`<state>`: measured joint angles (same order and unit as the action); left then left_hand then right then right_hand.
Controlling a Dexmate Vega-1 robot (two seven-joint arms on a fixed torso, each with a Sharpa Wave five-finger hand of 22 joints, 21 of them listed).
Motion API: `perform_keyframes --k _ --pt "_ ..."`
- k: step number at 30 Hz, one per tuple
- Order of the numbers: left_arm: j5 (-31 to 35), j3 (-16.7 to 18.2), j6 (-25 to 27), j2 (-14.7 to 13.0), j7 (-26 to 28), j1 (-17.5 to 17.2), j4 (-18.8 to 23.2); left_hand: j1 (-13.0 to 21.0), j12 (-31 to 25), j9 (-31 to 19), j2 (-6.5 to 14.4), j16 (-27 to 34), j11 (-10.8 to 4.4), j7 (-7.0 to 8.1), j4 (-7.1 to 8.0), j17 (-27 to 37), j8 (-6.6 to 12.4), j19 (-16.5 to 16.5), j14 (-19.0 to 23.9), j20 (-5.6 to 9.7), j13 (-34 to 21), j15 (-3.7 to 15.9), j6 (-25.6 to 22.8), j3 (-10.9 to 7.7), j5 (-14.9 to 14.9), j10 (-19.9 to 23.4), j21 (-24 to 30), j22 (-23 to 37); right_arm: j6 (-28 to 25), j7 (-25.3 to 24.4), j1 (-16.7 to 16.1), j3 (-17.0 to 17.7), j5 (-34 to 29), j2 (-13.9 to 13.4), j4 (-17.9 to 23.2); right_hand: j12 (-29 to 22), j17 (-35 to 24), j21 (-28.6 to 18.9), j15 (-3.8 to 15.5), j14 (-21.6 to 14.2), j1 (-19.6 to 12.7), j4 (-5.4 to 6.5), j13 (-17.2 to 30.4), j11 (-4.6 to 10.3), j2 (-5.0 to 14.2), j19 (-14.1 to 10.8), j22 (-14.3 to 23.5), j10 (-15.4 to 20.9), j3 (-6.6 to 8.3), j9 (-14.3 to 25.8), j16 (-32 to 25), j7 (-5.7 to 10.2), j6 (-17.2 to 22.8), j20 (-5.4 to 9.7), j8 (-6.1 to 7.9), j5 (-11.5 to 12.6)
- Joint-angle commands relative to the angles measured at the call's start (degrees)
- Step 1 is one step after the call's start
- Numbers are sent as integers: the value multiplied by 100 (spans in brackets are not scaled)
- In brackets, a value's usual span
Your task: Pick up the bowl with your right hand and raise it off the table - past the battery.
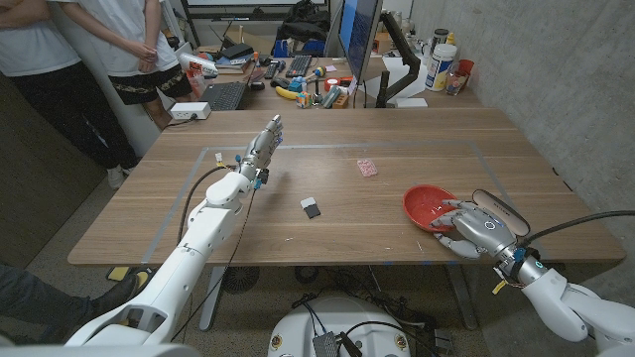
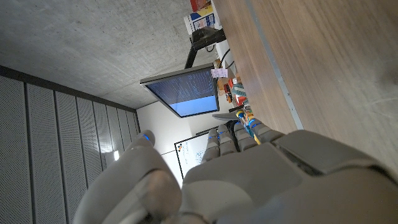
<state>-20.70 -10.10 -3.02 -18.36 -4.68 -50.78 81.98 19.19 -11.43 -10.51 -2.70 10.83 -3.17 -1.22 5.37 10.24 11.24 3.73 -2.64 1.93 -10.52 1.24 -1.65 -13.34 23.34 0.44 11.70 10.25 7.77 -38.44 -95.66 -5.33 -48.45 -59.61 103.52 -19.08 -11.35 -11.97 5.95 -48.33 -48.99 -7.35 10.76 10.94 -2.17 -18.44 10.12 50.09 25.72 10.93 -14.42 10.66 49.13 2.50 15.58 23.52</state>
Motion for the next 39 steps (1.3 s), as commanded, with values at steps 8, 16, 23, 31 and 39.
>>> perform_keyframes --k 8,16,23,31,39 --pt "-22 30 38 -29 36 -41 59 8 8 -15 54 -8 -31 -11 24 35 6 54 -47 218 -31 -7 -26 31 -4 -41 1 30 -69 -197 167 -220 113 -95 -67 -65 -58 14 743 -248 -211 -60 63 39 13 -66 15 305 107 23 -42 120 82 325 -42 -28" --pt "-35 28 -3 0 14 -18 -28 10 5 -15 57 -8 -20 -12 25 35 8 54 -51 213 -31 -11 -31 40 -4 -39 2 30 -70 -322 229 -296 135 -102 -99 -118 -150 21 773 -578 -477 -144 131 33 56 -114 17 543 114 33 -174 125 234 317 -29 -93" --pt "-33 34 -31 12 5 -1 -68 11 7 -15 61 -6 3 -12 26 35 6 52 -47 205 -31 -7 -26 48 -4 -46 4 30 -85 -372 308 -376 161 -108 -124 -154 -262 17 789 -917 -764 -184 180 35 94 -189 21 780 51 44 -331 113 393 342 -12 -196" --pt "-52 50 -46 20 -22 21 -103 13 3 -15 63 -6 -20 -13 26 36 6 56 -48 201 -31 -11 -27 56 -4 -41 3 31 -78 -447 407 -460 204 -108 -155 -214 -358 22 797 -1149 -1143 -181 243 29 169 -245 25 1116 -33 76 -413 100 747 399 94 -323" --pt "-51 66 -29 15 -32 55 -149 19 10 -15 69 -10 31 -40 25 34 9 46 -58 358 -30 -24 -35 76 -4 -67 7 30 57 -708 483 -520 301 -59 -229 -194 -396 13 797 -1243 -1283 -159 226 12 195 -302 27 1232 -92 82 -430 77 701 439 61 -388"
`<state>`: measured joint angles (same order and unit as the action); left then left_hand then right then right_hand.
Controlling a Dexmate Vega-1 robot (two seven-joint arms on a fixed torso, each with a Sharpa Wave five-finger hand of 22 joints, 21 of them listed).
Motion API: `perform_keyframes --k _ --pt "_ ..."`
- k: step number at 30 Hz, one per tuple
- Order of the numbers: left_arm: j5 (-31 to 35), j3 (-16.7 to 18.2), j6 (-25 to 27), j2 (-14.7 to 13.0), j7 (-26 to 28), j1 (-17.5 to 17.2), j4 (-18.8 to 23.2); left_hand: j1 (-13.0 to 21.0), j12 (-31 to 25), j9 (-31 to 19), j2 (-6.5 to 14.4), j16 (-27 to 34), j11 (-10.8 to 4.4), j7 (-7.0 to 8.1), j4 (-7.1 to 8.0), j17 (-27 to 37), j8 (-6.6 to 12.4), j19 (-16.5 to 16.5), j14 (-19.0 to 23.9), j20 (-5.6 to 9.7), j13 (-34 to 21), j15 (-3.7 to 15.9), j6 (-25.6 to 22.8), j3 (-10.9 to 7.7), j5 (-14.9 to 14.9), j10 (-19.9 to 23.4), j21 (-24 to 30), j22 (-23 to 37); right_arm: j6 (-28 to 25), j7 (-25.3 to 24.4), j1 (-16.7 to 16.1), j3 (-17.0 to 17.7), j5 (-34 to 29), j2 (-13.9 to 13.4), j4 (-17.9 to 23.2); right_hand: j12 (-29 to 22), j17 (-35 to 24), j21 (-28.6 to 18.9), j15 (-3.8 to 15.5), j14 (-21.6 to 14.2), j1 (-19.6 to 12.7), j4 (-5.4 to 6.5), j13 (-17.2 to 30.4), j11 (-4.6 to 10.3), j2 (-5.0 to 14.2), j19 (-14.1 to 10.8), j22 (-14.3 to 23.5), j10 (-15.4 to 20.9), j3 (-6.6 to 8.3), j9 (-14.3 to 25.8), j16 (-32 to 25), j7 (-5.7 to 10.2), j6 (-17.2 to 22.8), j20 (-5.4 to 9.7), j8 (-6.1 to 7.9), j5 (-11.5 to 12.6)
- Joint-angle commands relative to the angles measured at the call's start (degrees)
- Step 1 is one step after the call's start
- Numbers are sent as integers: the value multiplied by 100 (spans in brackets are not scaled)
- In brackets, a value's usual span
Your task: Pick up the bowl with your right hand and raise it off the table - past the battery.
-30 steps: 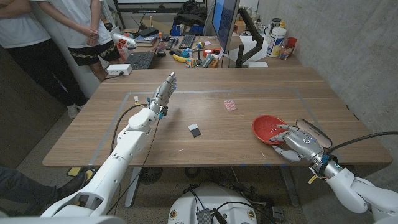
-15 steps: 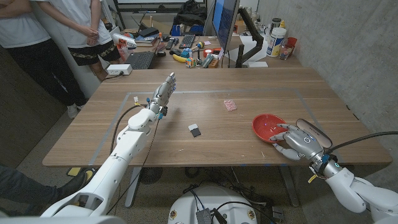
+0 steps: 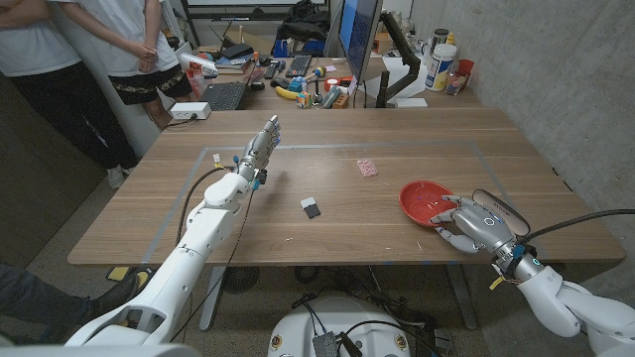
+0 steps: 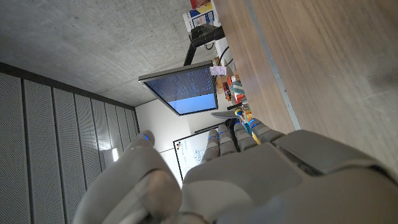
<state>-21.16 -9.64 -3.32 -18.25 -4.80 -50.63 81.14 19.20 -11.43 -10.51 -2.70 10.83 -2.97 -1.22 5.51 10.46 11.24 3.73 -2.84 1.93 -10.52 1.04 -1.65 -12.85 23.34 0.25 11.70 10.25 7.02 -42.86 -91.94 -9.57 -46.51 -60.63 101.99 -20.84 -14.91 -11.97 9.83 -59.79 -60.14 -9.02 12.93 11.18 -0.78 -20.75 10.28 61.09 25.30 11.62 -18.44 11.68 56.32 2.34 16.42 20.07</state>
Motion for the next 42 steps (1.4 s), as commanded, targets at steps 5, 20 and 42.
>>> perform_keyframes --k 5,20,42 --pt "-16 33 11 1 -42 52 -87 24 23 -15 71 -29 36 -53 9 12 10 68 -90 411 -30 -3 -40 38 -4 -86 -3 28 189 -370 132 -103 153 58 -94 21 -79 7 411 -203 -276 13 -26 -21 68 -130 11 219 -108 9 -51 -47 78 457 -11 -127" --pt "-36 79 -20 -18 -78 55 -98 46 22 -15 76 -27 65 -57 -2 9 6 94 -103 376 -29 -6 -31 53 -3 -108 -12 25 162 -479 131 -49 131 63 30 58 -49 28 386 -184 -261 114 -12 -16 96 -129 11 280 -193 0 66 -58 192 440 -13 -181" --pt "-67 116 -154 37 -108 76 -229 88 1 -16 84 -16 36 -53 -23 5 12 82 -85 405 -29 -4 -47 74 -2 -72 -6 21 359 -180 -235 624 175 52 517 171 -5 58 386 -230 -141 194 -17 -1 141 -75 6 236 -239 -9 202 -81 184 294 -65 -268"
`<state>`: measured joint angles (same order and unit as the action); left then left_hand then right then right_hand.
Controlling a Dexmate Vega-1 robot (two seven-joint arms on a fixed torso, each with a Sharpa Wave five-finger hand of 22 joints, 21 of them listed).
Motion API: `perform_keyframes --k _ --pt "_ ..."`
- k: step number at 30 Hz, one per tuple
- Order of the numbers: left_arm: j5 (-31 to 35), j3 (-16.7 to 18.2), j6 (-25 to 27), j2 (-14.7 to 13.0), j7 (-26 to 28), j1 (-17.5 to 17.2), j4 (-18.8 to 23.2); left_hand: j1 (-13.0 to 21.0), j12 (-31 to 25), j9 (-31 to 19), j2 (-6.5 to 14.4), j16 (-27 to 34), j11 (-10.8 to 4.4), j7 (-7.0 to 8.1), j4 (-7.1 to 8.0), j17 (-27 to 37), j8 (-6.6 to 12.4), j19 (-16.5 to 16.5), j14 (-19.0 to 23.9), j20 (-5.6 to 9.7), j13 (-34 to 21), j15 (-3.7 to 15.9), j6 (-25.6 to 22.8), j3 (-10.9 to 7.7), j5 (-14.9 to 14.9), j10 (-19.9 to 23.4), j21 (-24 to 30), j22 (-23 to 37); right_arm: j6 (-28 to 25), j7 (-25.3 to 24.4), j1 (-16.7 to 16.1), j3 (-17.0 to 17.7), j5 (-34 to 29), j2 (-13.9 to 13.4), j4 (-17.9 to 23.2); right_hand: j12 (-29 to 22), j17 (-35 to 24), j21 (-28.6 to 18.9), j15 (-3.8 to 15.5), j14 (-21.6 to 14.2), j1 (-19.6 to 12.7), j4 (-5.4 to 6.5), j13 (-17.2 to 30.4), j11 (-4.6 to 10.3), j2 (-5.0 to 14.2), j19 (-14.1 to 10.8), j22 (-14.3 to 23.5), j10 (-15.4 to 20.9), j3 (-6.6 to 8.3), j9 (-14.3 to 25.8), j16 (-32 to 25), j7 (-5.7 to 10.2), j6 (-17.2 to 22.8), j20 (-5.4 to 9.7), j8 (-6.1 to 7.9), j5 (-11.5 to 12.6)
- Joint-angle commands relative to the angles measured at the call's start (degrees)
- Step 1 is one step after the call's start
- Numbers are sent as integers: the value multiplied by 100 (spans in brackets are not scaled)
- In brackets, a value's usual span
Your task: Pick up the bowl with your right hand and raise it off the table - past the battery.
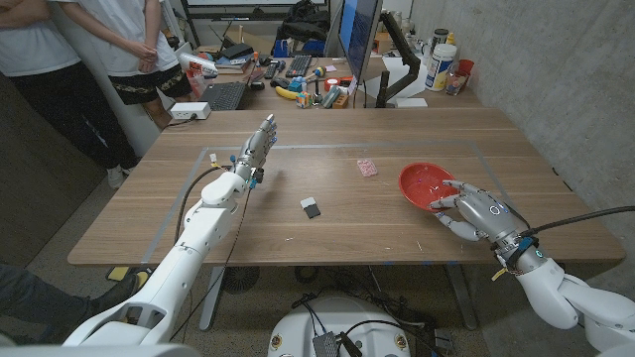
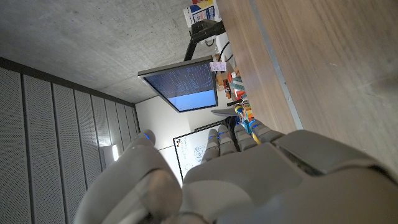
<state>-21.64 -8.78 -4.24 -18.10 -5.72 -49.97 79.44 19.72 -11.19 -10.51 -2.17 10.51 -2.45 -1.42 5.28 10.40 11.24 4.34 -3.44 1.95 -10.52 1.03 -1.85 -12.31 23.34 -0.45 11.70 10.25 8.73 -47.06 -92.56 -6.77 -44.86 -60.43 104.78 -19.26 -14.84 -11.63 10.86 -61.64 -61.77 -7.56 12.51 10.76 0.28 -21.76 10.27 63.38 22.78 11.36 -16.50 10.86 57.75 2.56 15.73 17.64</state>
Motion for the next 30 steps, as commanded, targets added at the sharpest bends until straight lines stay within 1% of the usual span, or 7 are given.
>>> perform_keyframes --k 1,4,13,24,30 --pt "-21 31 -70 25 -19 12 -67 37 -23 -16 32 17 -24 -33 -1 11 12 20 -26 400 -29 -3 -28 21 -2 -2 -6 21 190 251 -192 383 -11 50 261 15 -20 23 281 -70 44 54 29 42 16 28 7 12 -8 18 -3 -1 37 272 0 -34" --pt "-24 34 -96 29 -32 22 -95 41 -23 -17 33 18 -4 -34 -3 11 13 21 -24 404 -29 -4 -30 24 -2 -3 -6 21 223 281 -228 484 -70 109 308 16 -19 24 274 -81 73 69 42 41 21 30 7 32 -18 19 12 10 48 264 -1 -42" --pt "-40 35 -151 54 -82 66 -190 55 -36 -17 38 25 -33 -13 -9 10 19 7 -5 408 -29 7 -48 32 -3 29 -1 20 365 453 -266 736 -211 286 420 38 -12 25 280 -92 103 92 44 40 43 31 5 34 -21 19 44 -12 62 264 -5 -38" --pt "-29 23 -158 63 -108 79 -205 69 -40 -17 43 25 -32 -17 -15 10 24 5 -2 406 -29 14 -63 40 -4 42 0 20 633 563 -90 852 -342 498 396 55 -14 26 278 -117 139 114 45 36 61 31 4 49 -33 20 61 -1 70 253 -12 -40" --pt "-22 28 -143 53 -90 60 -165 77 -42 -17 46 27 -32 -14 -18 10 26 5 3 403 -29 9 -71 45 -4 49 0 20 694 628 -103 986 -415 586 466 65 -6 27 278 -97 151 120 50 38 73 31 3 54 -31 20 92 -13 67 232 -19 -40"
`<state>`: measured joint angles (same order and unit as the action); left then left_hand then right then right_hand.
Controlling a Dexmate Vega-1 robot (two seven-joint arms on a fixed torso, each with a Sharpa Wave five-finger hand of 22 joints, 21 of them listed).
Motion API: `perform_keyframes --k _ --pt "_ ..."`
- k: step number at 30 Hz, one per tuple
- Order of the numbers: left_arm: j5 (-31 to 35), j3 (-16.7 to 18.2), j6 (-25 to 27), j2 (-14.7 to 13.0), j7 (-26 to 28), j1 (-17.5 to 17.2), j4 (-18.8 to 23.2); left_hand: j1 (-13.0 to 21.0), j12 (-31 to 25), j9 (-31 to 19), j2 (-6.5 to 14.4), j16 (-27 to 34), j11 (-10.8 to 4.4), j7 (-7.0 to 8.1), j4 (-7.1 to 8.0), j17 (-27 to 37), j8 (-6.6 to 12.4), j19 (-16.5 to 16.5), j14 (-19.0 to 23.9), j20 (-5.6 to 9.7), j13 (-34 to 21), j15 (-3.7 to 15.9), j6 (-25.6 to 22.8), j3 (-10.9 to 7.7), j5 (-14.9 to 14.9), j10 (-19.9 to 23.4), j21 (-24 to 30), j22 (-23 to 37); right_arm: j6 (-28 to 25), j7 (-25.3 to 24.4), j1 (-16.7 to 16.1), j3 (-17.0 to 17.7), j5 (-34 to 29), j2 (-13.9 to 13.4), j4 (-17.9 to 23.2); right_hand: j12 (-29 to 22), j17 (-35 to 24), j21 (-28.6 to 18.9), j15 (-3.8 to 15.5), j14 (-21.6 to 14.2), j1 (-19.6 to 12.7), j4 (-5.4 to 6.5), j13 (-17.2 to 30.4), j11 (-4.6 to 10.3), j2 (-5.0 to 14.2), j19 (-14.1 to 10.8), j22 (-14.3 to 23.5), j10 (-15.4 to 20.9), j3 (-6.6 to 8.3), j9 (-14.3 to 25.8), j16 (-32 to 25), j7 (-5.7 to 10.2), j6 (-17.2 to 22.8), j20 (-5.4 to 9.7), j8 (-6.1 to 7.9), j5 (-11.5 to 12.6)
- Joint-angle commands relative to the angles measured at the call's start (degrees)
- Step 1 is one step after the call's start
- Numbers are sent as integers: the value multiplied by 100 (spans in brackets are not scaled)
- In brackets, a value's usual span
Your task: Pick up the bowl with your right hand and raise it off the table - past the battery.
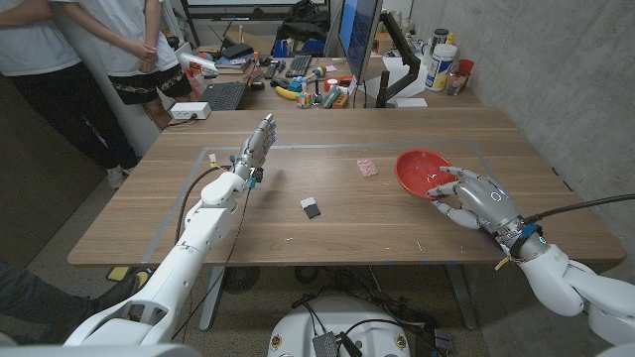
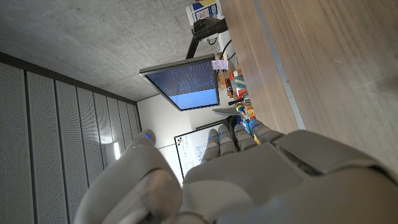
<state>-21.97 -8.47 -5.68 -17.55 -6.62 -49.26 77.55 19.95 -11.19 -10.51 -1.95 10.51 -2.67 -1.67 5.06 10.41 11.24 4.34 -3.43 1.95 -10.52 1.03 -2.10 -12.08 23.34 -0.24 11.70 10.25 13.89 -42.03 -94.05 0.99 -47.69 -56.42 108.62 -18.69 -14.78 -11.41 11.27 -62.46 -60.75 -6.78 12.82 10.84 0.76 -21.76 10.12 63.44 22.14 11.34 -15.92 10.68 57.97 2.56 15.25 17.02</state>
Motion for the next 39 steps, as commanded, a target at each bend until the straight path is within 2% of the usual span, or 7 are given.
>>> perform_keyframes --k 1,13,17,23,39 --pt "10 -3 0 -2 0 -12 28 56 -44 -17 24 27 -3 15 4 9 25 5 3 402 -29 14 -46 23 -4 34 0 20 190 139 35 245 -141 198 101 9 -15 5 238 -23 51 43 21 31 26 30 17 48 30 21 31 11 43 231 28 21" --pt "19 -5 89 -41 29 -51 138 79 -44 -18 35 25 -27 12 -6 8 23 0 2 395 -29 18 -47 29 -5 37 1 19 328 389 -135 761 -318 445 381 22 -22 7 237 -52 71 49 28 31 37 30 16 65 21 21 41 12 68 227 30 18" --pt "33 -9 150 -78 48 -63 228 88 -46 -18 42 25 -41 13 -9 8 25 -3 4 392 -29 20 -53 28 -6 43 2 19 297 614 -179 927 -376 575 536 30 -25 8 234 -66 83 56 28 32 43 32 16 69 18 20 44 19 79 228 31 18" --pt "33 5 212 -117 76 -70 320 123 -67 -18 61 55 24 11 -24 6 28 -95 95 378 -29 3 -69 30 -8 107 37 21 405 782 -145 1070 -419 760 637 34 -30 9 237 -79 102 62 32 33 41 33 16 83 7 20 47 18 100 226 37 17" --pt "-5 23 185 -132 78 -98 357 159 -78 -18 72 57 30 -1 -42 4 33 -148 133 381 -29 -1 -90 38 -14 155 52 23 728 1085 -41 1359 -568 1143 808 51 -78 -24 245 -179 108 47 47 29 41 -83 16 120 -20 20 15 22 131 195 38 16"
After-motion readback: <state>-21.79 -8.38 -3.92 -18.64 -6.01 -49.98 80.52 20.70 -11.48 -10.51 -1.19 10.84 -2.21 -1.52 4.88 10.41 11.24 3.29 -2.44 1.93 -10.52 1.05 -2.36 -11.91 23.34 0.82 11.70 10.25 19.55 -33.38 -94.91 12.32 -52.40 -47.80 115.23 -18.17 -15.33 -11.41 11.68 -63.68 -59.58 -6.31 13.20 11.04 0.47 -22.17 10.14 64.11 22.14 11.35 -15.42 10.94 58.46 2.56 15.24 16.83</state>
